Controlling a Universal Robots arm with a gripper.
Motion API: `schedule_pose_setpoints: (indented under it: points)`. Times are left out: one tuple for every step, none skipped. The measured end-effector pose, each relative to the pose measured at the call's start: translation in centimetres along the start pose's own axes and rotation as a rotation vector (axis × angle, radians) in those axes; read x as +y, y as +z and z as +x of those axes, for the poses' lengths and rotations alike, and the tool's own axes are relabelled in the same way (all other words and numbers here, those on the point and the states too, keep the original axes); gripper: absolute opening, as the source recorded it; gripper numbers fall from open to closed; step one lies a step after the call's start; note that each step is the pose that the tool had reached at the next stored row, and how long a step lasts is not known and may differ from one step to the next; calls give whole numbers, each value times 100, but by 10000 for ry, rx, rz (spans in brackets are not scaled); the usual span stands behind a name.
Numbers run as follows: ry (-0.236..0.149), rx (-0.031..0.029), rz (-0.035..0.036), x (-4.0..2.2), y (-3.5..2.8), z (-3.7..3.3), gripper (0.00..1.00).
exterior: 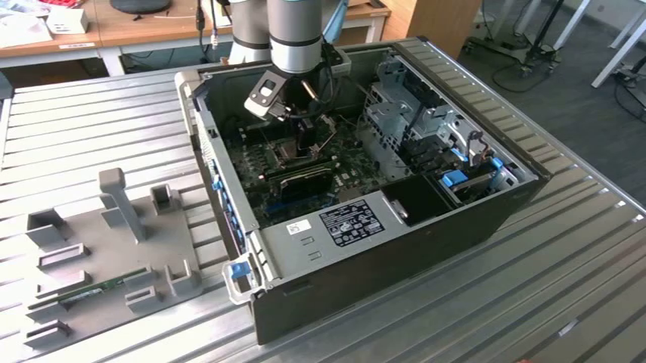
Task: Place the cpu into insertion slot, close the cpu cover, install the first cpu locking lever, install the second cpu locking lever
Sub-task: 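Place the cpu into insertion slot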
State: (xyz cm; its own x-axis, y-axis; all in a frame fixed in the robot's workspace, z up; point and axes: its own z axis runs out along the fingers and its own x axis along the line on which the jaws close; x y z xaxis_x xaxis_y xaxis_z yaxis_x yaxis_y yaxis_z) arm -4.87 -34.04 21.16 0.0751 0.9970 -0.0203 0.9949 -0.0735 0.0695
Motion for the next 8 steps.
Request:
schedule_pose_setpoints:
  points:
    - [-1,-4,0,0,0,0,62]
    - [-1,-8,0,0,0,0,62]
    - [-1,-12,-1,0,0,0,62]
    - [-2,-14,-1,0,0,0,62]
    - [-2,-19,-1,0,0,0,62]
    - [-2,-23,-1,0,0,0,62]
    - [-2,-26,-2,0,0,0,62]
    - [-2,-29,-2,0,0,0,61]
